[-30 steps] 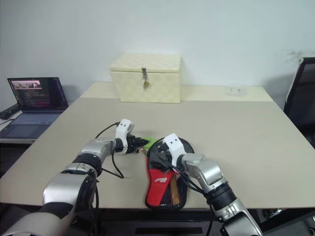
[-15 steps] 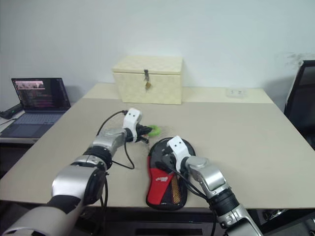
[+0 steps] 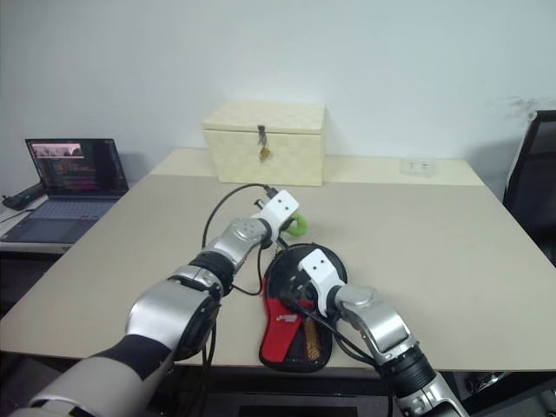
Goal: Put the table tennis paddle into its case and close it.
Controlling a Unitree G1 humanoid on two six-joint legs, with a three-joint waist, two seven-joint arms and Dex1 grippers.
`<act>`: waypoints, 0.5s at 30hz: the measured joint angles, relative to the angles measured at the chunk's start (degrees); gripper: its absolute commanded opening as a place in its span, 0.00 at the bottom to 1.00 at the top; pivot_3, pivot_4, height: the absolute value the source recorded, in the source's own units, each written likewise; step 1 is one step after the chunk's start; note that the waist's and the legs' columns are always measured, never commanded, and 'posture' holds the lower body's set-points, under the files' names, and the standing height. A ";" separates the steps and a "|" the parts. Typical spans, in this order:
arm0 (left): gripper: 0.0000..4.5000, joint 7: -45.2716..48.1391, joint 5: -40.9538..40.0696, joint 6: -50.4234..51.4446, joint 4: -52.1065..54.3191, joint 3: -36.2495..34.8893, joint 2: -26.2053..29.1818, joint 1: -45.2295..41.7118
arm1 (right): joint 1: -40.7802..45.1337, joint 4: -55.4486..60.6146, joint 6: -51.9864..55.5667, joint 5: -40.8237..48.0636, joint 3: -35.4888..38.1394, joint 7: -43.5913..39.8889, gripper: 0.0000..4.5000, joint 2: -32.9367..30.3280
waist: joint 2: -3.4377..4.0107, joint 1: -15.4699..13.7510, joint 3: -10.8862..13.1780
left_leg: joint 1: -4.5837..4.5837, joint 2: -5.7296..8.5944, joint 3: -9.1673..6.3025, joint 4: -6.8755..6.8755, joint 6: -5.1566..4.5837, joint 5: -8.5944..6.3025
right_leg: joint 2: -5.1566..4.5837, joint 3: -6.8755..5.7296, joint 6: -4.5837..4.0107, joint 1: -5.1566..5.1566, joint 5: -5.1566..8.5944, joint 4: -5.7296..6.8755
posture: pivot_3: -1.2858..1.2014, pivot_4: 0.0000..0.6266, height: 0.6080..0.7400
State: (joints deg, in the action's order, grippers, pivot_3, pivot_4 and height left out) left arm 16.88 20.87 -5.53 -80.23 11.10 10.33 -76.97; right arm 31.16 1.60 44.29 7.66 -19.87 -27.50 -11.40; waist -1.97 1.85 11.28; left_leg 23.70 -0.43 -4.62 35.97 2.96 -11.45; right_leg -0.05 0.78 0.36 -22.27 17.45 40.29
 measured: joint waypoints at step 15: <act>0.00 -6.84 16.50 -12.05 -1.81 13.80 -5.89 -3.90 | -3.36 4.09 0.00 -1.37 0.01 0.24 1.00 -0.55 | 0.00 -0.32 -0.02 | 0.06 0.07 0.01 -0.04 0.00 0.00 | -0.10 0.01 0.20 0.04 0.05 -0.18 | 0.52 0.24 1.00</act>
State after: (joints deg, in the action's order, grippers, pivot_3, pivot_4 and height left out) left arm 10.04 37.37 -17.58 -82.03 24.90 4.44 -80.86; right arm 27.80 5.69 44.29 6.29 -19.86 -27.26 -11.95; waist -1.97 1.53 11.26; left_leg 23.76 -0.36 -4.61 35.94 2.95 -11.46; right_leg -0.16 0.79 0.56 -22.23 17.50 40.12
